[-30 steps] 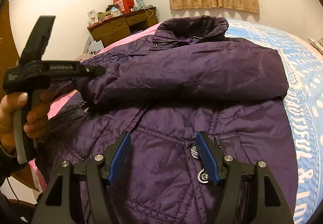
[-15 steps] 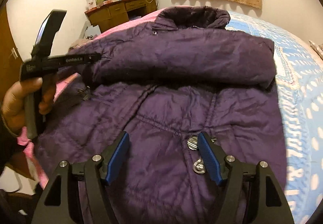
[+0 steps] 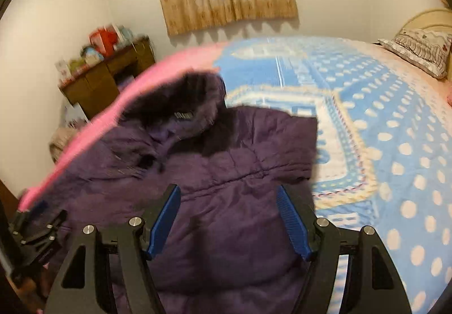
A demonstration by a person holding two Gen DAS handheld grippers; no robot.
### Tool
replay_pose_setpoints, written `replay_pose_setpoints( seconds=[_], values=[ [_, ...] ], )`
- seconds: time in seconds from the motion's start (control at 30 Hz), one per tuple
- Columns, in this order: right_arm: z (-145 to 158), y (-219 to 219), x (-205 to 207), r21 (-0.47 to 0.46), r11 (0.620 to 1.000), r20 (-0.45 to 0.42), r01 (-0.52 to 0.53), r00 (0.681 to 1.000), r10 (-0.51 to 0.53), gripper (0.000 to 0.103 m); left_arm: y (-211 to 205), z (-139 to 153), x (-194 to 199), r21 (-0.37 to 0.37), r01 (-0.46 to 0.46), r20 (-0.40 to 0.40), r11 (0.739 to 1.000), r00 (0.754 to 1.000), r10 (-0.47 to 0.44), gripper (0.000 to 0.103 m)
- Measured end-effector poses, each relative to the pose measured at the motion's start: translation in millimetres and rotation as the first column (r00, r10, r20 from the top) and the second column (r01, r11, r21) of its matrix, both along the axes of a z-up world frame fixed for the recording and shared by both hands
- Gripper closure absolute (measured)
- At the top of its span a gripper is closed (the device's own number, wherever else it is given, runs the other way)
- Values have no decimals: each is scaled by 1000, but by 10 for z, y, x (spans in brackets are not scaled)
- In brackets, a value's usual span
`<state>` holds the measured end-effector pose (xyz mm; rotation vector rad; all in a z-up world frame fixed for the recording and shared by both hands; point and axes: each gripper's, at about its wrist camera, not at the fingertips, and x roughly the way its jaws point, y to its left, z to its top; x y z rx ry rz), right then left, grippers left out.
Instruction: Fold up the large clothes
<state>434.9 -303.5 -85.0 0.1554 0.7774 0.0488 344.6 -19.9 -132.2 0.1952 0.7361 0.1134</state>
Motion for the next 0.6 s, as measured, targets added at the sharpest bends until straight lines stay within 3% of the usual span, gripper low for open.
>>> replay_pose_setpoints(
  seconds=[0.1,0.17,0.33,0.6],
  values=[
    [-385,13,104,4,1000,-79,-2,997,2,32,88,-201,118,-6,-24,-70,1000,997,23,18],
    [-533,68,54,-36,999,-56,-25,998,23,32,136,-230,147,-16,-49,-82,999,995,48,6],
    [-586,147,88,-90,996,-82,-20,997,13,32,262,-293,211,-83,-90,-132,992,988,79,0],
    [-632,244,120,-160,987,-95,-19,995,4,31,220,-319,229,-75,-89,-143,993,987,78,0]
  ],
)
